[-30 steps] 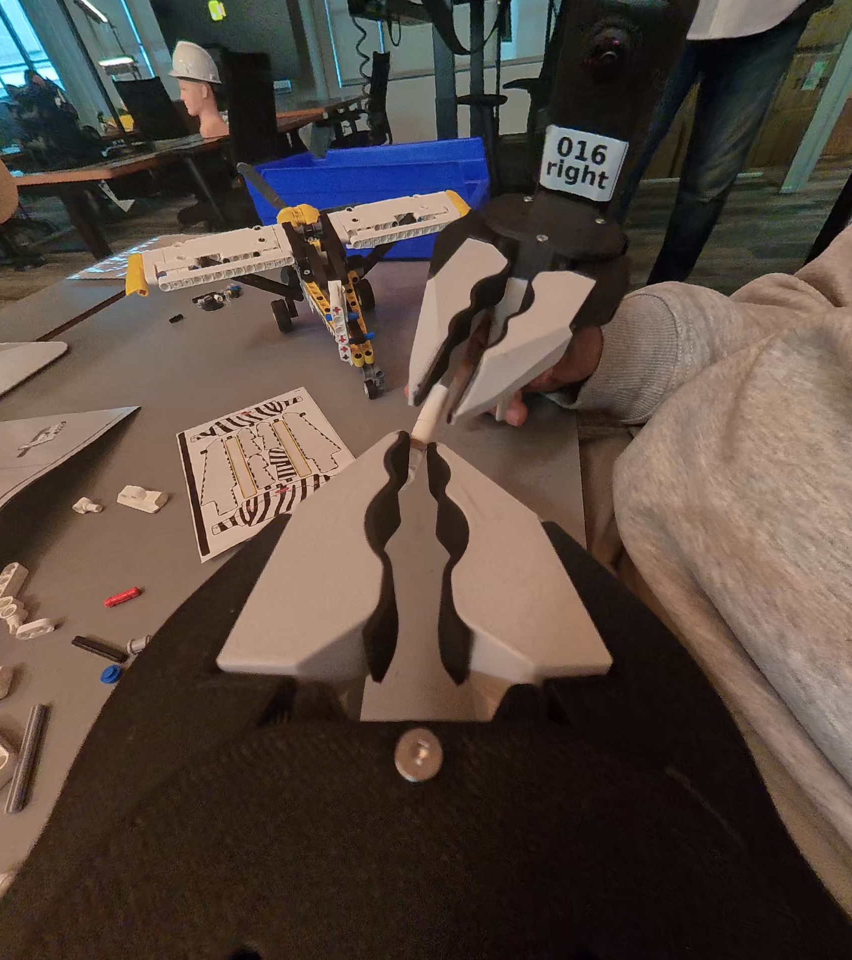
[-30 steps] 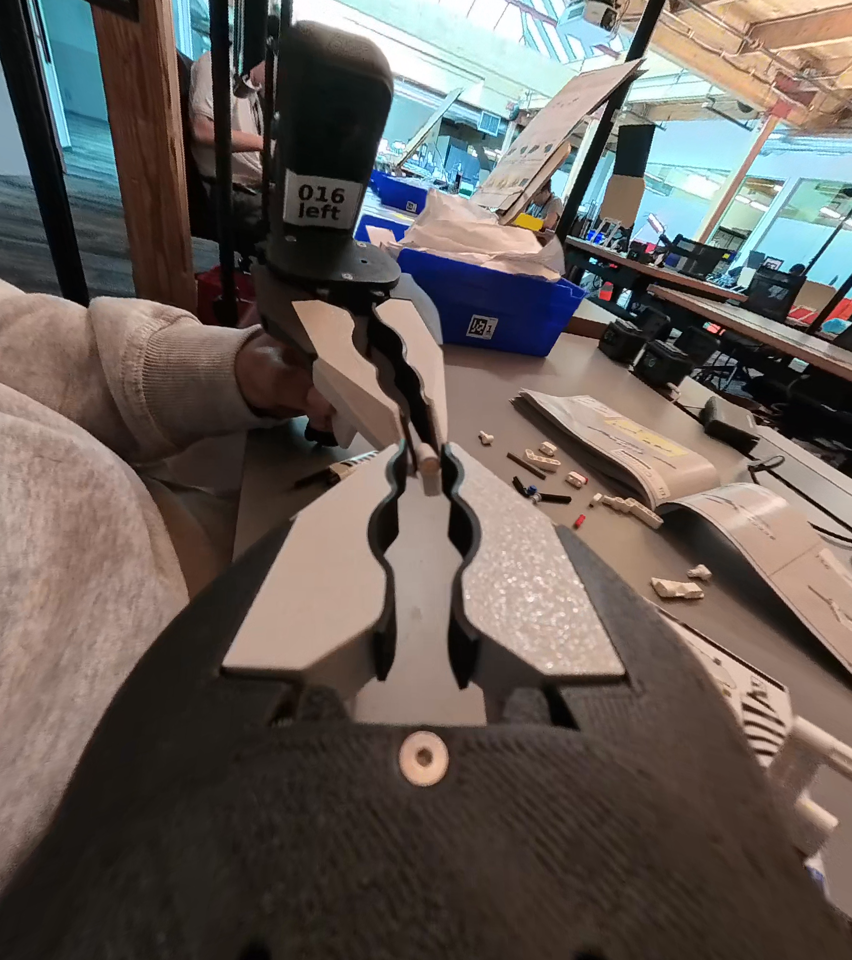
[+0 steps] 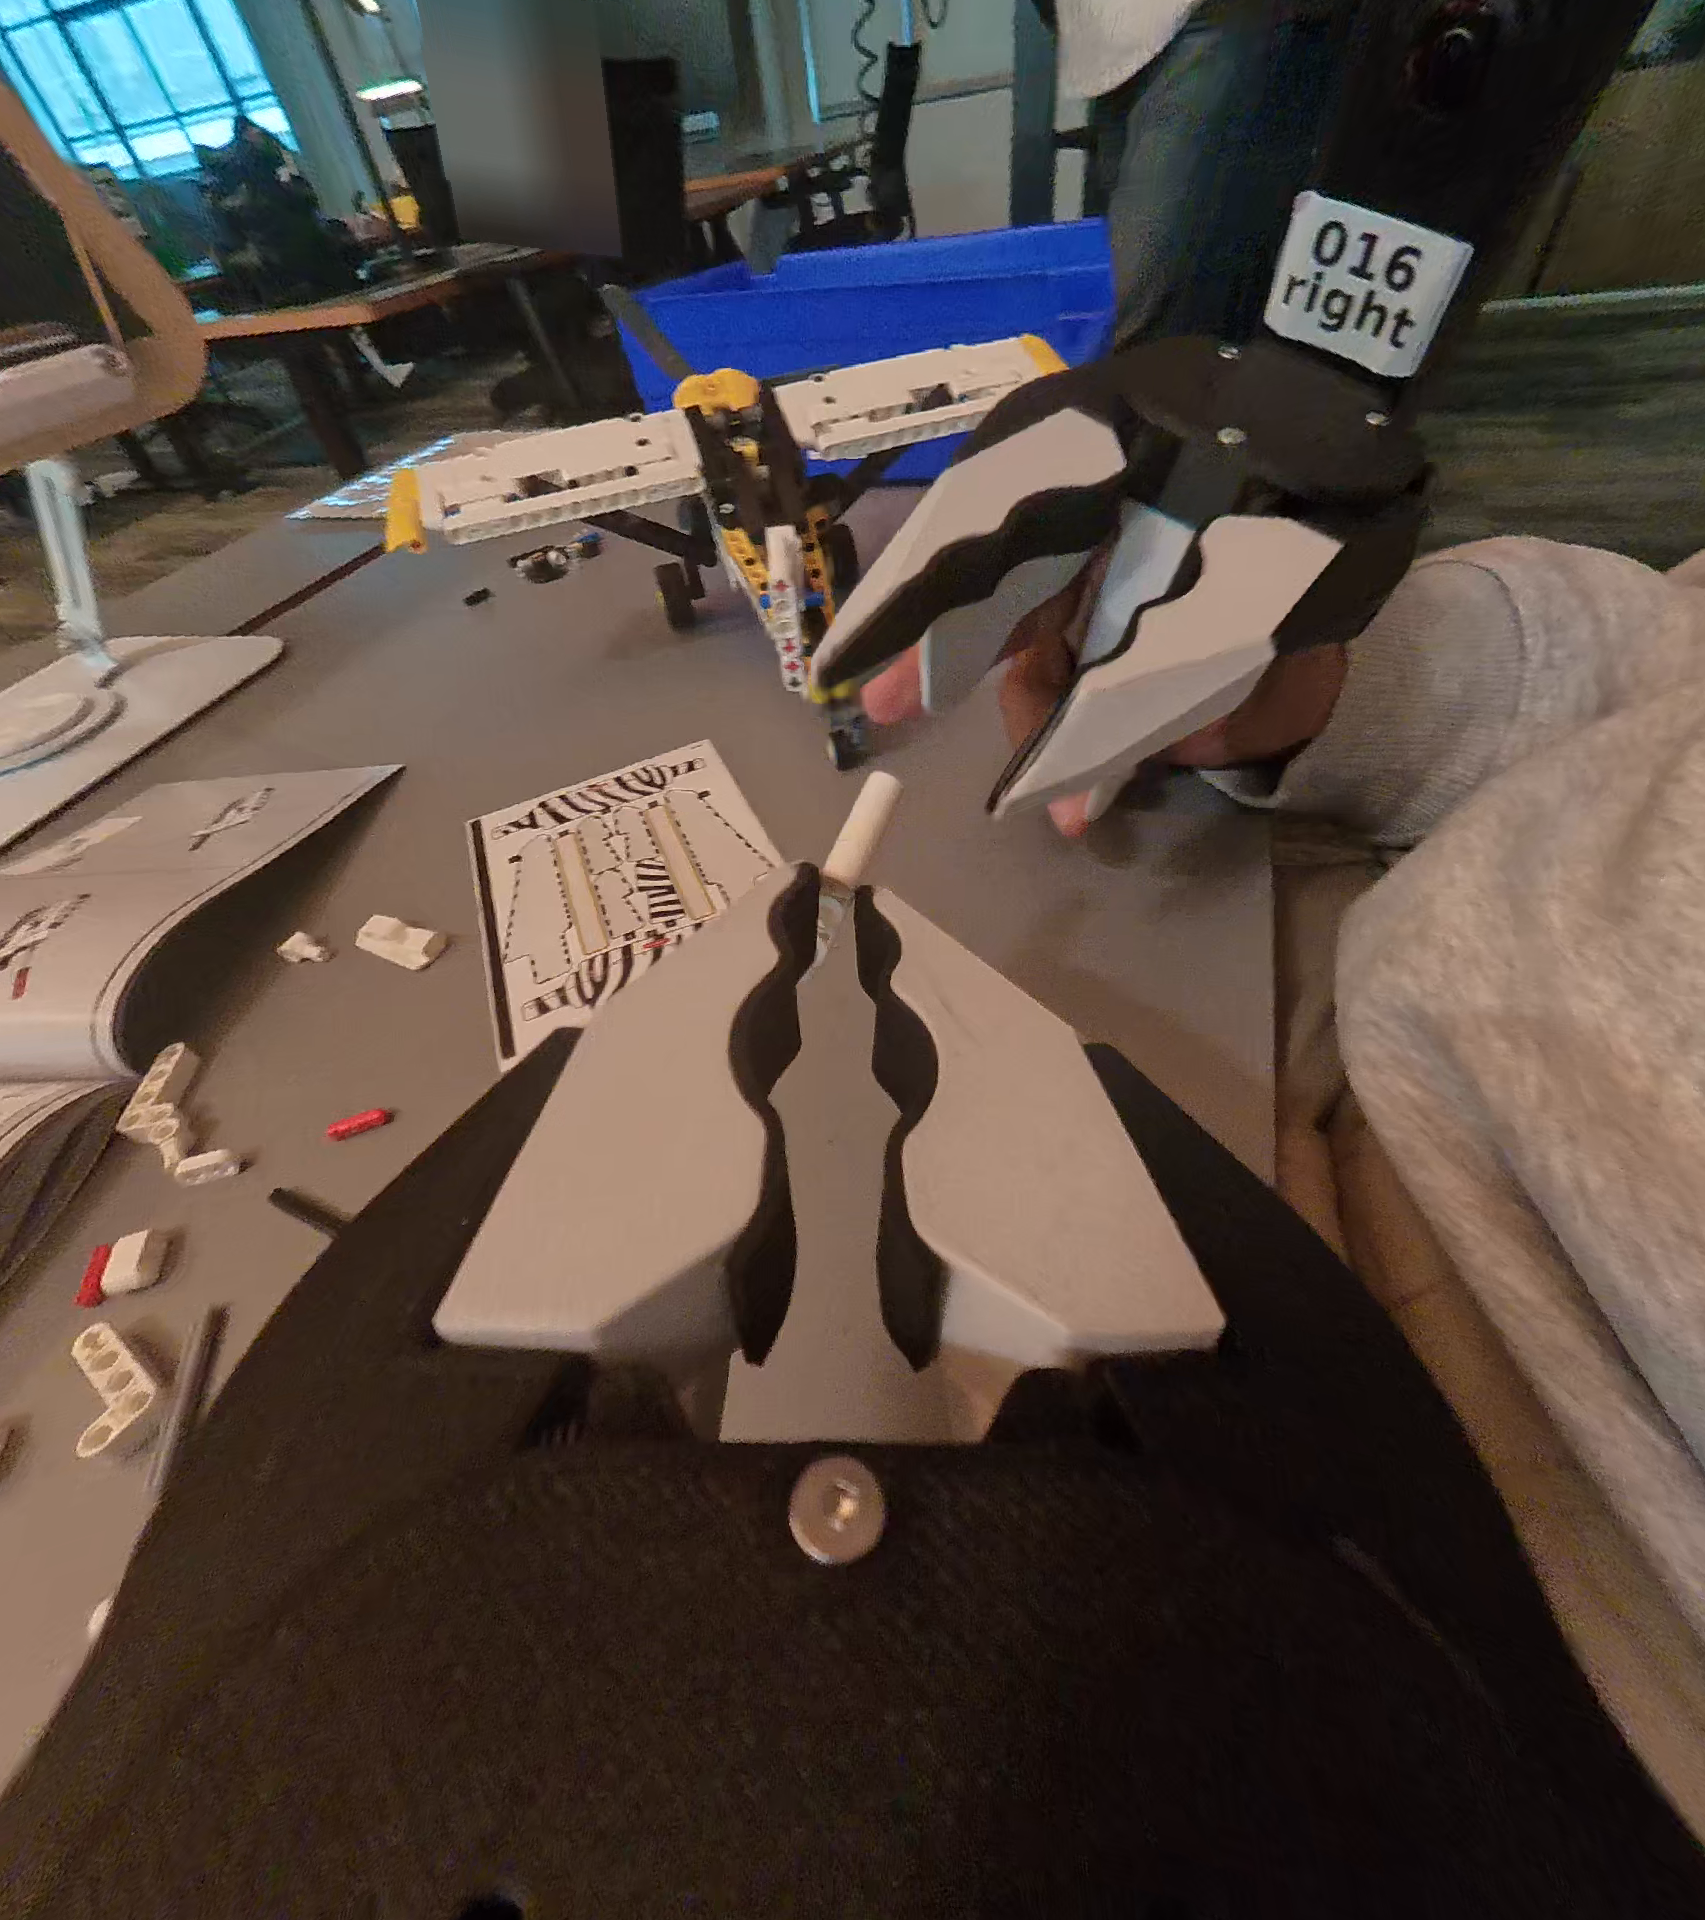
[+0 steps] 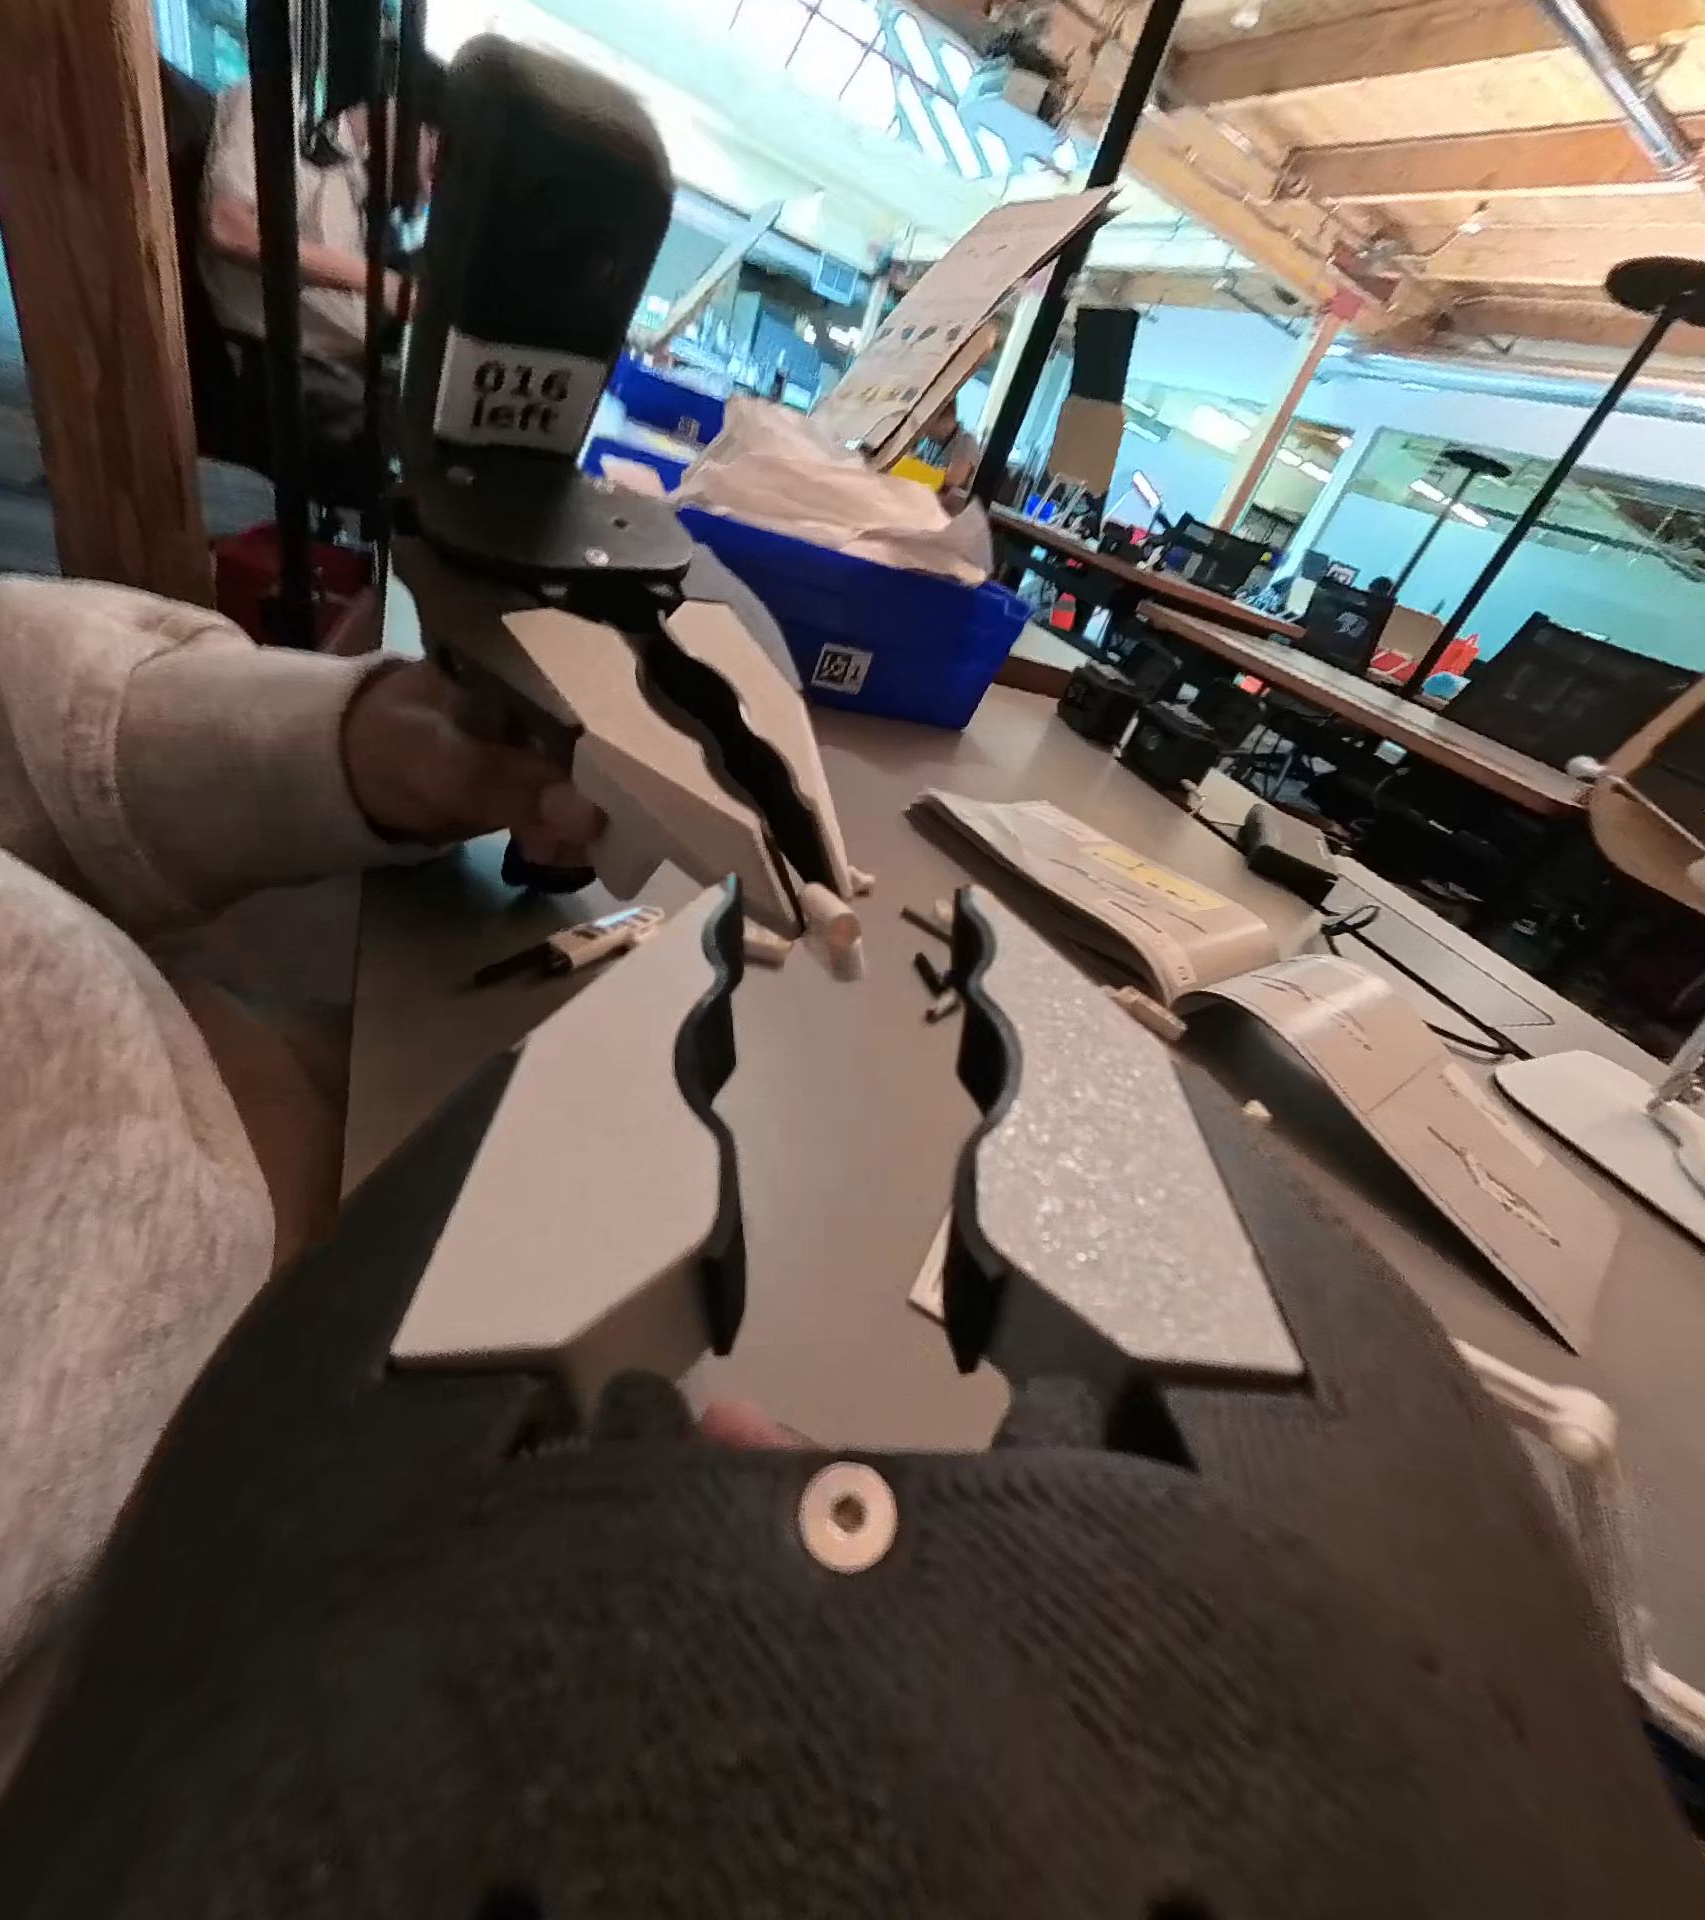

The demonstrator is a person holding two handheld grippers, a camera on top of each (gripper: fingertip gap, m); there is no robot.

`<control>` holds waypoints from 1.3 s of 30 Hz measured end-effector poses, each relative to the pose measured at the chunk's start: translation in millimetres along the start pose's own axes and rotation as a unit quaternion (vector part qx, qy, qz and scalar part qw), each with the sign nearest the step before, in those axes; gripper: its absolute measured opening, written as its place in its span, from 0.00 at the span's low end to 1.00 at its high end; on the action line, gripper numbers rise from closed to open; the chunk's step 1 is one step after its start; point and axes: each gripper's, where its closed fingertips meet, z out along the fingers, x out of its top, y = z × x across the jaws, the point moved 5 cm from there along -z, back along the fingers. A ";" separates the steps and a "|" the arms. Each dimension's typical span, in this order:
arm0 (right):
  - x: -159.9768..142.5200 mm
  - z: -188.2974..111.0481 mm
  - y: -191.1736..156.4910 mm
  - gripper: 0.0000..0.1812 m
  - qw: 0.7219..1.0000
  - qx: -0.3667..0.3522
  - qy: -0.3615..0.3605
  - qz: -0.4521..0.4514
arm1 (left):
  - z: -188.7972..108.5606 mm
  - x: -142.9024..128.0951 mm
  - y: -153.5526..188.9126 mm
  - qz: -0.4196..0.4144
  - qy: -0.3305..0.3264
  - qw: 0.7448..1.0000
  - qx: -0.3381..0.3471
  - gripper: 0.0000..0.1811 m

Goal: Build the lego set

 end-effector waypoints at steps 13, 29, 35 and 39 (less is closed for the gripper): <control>7.7 -15.1 19.7 0.16 0.995 -0.081 0.058 0.014 | 21.1 -37.8 -18.2 -0.149 -0.210 0.964 -0.063 0.03; 6.2 -14.2 17.3 0.17 0.996 -0.065 0.060 0.032 | 9.6 -33.5 -25.1 -0.138 -0.150 0.977 -0.062 0.17; 5.3 -8.1 15.4 0.17 0.997 -0.049 0.053 0.032 | -30.3 -9.1 -62.6 -0.221 0.069 0.973 -0.006 0.16; 3.4 -3.0 18.7 0.18 0.997 -0.038 0.044 0.052 | -45.0 -10.2 -78.9 -0.257 0.109 0.960 0.012 0.17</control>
